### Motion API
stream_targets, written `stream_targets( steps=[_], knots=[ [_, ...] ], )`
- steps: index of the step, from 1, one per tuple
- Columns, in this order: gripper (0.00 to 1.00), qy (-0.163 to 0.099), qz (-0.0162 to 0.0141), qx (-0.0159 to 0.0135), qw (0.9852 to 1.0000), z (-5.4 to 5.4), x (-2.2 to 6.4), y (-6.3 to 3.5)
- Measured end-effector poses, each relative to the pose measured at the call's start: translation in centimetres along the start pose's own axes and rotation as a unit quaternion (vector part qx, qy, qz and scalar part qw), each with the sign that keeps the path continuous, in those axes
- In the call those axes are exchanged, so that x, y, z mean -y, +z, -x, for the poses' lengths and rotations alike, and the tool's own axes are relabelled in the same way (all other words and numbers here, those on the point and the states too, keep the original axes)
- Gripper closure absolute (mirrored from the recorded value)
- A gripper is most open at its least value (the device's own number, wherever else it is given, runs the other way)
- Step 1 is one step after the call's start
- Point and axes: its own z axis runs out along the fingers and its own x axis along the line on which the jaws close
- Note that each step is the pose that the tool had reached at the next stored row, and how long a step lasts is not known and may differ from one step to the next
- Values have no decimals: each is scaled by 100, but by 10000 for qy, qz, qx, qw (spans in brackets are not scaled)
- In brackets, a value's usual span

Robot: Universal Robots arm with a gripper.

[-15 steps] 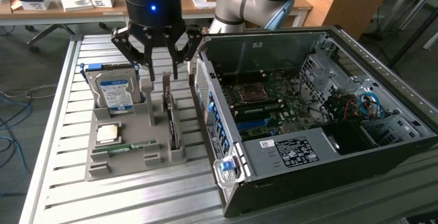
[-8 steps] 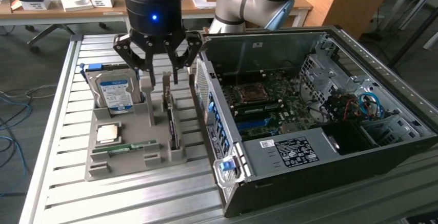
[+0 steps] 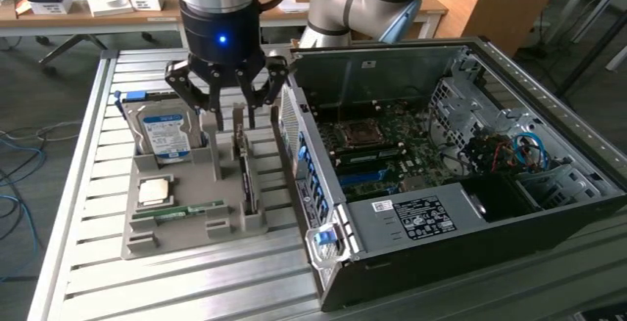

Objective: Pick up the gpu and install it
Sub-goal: 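Pick up the gpu and move the gpu toward the slot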

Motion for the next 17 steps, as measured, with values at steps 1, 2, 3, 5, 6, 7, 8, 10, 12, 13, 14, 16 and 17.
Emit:
stream_targets(
  steps=[1, 2, 3, 5, 6, 7, 8, 10, 12, 13, 14, 16, 17],
  knots=[
    [53, 0, 0, 0, 10000, -1, 1, 19],
    [53, 0, 0, 0, 10000, -1, 2, 37],
    [53, 0, 0, 0, 10000, -2, 3, 55],
    [53, 0, 0, 0, 10000, -3, 5, 91],
    [53, 0, 0, 0, 10000, -4, 6, 109],
    [53, 0, 0, 0, 10000, -4, 7, 127],
    [53, 0, 0, 0, 10000, -5, 8, 145],
    [53, 0, 0, 0, 10000, -6, 9, 182],
    [53, 0, 0, 0, 10000, -7, 11, 218],
    [53, 0, -1, 0, 10000, -8, 12, 236],
    [53, 0, 0, -1, 10000, -9, 13, 254],
    [53, 0, 0, -1, 10000, -10, 15, 291],
    [53, 0, -1, 0, 10000, -11, 16, 309]
  ],
)
